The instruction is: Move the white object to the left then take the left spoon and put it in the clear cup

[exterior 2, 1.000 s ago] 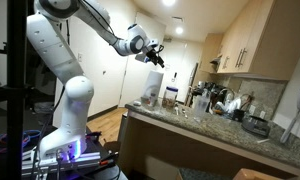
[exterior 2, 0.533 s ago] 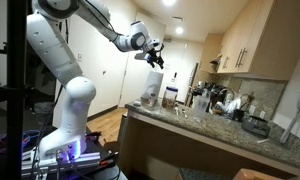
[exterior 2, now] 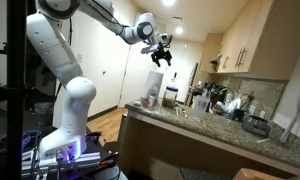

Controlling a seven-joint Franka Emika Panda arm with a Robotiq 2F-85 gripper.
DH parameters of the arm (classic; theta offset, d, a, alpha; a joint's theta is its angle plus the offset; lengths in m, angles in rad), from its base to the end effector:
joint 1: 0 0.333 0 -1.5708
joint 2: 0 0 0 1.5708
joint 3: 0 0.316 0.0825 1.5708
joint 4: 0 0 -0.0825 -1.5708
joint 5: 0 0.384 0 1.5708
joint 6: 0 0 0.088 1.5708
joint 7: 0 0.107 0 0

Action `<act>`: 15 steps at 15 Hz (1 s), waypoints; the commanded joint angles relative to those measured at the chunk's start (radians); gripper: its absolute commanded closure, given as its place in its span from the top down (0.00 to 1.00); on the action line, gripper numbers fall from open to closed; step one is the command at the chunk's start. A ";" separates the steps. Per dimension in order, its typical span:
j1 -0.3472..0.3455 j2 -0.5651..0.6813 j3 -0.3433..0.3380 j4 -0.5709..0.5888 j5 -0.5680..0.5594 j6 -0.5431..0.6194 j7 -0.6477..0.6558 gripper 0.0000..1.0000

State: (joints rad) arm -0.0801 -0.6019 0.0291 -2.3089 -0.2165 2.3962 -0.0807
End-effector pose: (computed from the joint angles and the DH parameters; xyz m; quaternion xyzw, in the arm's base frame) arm 0.4163 -0.0200 0.6432 0.9342 0.0642 0.3275 0.1262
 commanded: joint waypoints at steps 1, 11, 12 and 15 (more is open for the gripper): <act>0.012 0.000 -0.003 0.003 -0.007 -0.004 0.009 1.00; 0.035 0.204 -0.121 0.063 -0.020 -0.155 -0.207 1.00; 0.031 0.213 -0.117 0.064 -0.023 -0.109 -0.187 1.00; 0.031 0.190 -0.112 0.040 -0.008 -0.119 -0.176 1.00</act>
State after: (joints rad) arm -0.0499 -0.4119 -0.0828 -2.2708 -0.2244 2.2797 -0.2570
